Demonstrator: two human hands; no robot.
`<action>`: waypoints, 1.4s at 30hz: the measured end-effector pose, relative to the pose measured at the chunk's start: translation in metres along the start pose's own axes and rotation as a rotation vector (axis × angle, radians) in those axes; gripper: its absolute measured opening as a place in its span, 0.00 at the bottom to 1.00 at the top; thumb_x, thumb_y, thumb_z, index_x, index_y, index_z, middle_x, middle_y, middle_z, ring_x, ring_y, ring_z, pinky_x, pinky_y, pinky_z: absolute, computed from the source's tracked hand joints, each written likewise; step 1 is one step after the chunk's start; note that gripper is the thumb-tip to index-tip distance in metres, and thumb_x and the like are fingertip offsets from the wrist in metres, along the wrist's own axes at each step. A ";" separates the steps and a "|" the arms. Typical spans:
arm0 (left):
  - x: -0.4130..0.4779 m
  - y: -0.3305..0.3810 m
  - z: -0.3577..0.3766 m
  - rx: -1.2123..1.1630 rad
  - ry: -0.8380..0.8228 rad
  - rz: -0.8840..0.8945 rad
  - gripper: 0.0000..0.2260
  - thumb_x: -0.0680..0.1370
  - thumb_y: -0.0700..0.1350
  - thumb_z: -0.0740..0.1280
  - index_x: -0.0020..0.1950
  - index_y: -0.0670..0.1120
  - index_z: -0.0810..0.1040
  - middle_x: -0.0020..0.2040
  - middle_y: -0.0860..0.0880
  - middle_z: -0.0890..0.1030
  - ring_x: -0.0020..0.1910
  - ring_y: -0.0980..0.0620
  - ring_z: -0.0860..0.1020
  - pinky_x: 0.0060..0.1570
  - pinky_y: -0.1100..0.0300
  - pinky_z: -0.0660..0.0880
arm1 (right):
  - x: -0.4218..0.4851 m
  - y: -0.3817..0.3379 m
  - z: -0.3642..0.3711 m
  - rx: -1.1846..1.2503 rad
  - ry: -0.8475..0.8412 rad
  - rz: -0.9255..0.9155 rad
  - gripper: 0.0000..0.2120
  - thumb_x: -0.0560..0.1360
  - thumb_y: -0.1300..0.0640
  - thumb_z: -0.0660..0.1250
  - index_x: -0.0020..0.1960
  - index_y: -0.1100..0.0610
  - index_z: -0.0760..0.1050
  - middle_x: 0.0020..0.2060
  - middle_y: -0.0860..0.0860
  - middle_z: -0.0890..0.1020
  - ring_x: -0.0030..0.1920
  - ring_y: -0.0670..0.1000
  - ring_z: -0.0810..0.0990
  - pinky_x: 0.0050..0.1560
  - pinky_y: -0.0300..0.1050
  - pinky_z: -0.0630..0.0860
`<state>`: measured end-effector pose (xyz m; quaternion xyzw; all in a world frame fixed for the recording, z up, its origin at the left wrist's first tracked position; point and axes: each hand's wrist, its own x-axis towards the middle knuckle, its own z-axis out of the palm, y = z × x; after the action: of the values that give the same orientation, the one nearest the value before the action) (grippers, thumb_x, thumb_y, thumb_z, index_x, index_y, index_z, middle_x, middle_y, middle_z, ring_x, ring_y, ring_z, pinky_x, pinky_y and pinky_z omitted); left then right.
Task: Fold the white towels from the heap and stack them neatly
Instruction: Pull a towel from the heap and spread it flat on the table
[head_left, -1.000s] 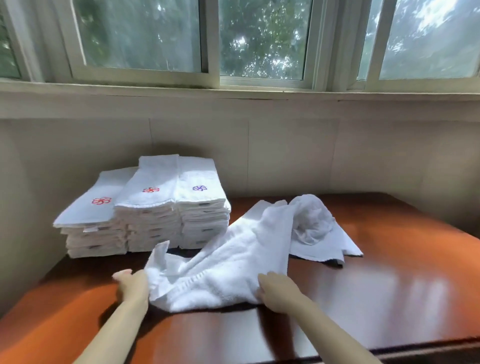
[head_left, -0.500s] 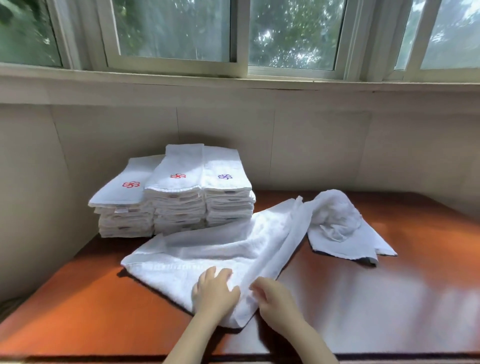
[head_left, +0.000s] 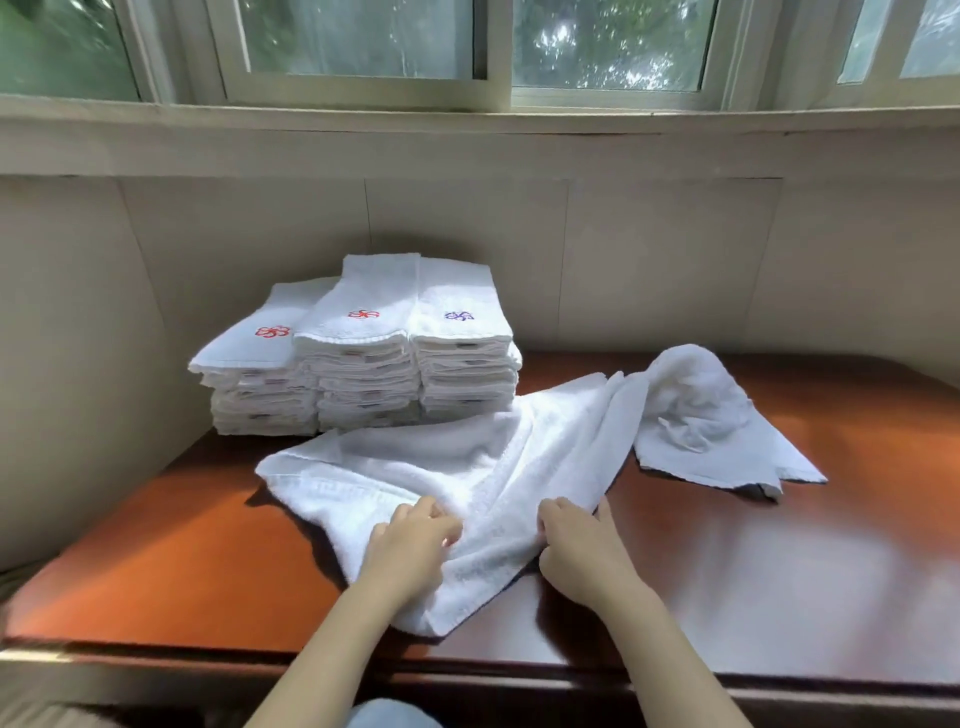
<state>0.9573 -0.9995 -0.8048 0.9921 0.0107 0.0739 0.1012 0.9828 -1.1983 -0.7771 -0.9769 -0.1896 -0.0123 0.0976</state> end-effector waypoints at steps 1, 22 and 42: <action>-0.002 -0.009 -0.003 0.000 -0.002 -0.003 0.15 0.73 0.34 0.58 0.44 0.56 0.65 0.52 0.56 0.66 0.53 0.52 0.65 0.47 0.58 0.61 | -0.002 -0.005 -0.003 0.022 -0.005 -0.029 0.07 0.71 0.65 0.54 0.47 0.54 0.62 0.43 0.50 0.73 0.46 0.54 0.69 0.72 0.53 0.56; -0.089 -0.173 -0.050 -0.042 0.569 -0.838 0.25 0.71 0.29 0.60 0.67 0.45 0.71 0.73 0.42 0.59 0.69 0.40 0.56 0.65 0.41 0.60 | -0.011 0.006 0.006 -0.036 -0.202 0.126 0.07 0.79 0.49 0.51 0.44 0.50 0.60 0.48 0.47 0.74 0.45 0.51 0.72 0.42 0.44 0.69; -0.056 -0.071 -0.043 -0.459 -0.039 -0.251 0.11 0.81 0.54 0.58 0.51 0.52 0.78 0.38 0.50 0.78 0.36 0.54 0.76 0.36 0.61 0.68 | -0.017 0.014 0.000 -0.131 0.065 0.322 0.08 0.80 0.52 0.52 0.45 0.50 0.67 0.53 0.49 0.77 0.55 0.53 0.76 0.45 0.44 0.70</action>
<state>0.8953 -0.9231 -0.7862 0.9353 0.1147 0.0420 0.3320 0.9727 -1.2173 -0.7810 -0.9980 -0.0261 -0.0402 0.0407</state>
